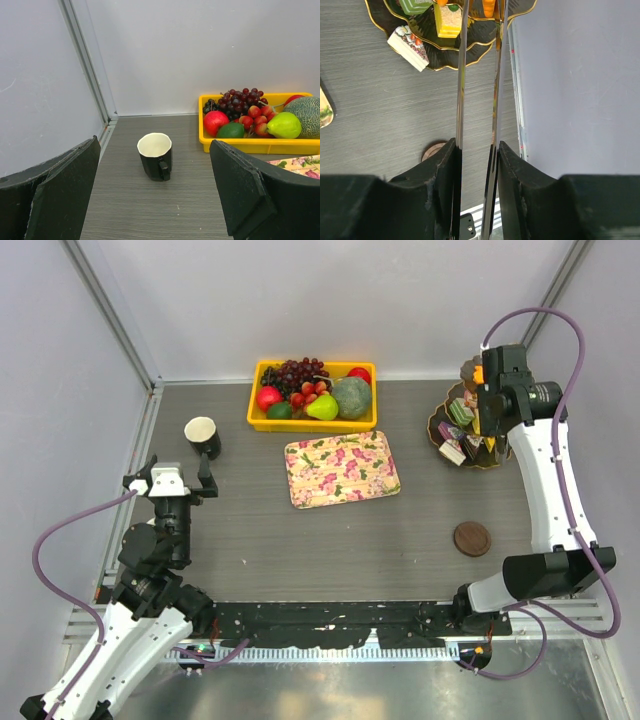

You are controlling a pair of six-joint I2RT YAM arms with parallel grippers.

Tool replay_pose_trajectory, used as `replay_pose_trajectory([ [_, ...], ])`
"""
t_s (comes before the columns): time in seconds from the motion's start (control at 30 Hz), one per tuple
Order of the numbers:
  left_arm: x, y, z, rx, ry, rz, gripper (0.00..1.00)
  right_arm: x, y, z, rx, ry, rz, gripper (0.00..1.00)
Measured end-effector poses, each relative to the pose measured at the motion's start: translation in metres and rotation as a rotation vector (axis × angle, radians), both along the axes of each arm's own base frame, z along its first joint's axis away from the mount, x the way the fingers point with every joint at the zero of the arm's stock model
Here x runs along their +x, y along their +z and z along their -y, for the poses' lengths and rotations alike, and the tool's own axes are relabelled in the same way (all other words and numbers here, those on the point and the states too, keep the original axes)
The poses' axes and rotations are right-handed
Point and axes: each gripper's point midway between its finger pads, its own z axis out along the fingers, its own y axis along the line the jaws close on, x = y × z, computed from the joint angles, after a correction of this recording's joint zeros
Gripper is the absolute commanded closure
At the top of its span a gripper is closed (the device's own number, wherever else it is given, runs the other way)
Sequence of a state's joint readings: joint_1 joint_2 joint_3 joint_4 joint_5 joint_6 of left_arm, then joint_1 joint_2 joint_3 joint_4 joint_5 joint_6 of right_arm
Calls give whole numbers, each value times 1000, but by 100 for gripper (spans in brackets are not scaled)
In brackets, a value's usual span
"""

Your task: Serve the afternoon tea

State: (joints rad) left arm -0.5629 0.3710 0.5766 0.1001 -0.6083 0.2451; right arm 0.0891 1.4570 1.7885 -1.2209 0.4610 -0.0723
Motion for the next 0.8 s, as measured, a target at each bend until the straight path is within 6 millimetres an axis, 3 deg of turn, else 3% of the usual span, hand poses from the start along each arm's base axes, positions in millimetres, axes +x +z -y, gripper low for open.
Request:
replay_pose_trajectory([
  [0.2, 0, 0, 0, 0, 0, 0, 1, 6, -5, 7, 3, -23, 1, 49],
  [0.53, 0, 0, 0, 0, 0, 0, 1, 8, -3, 7, 7, -25, 19, 46],
  [0.8, 0, 0, 0, 0, 0, 0, 1, -11, 24, -2, 43, -2, 122, 47],
])
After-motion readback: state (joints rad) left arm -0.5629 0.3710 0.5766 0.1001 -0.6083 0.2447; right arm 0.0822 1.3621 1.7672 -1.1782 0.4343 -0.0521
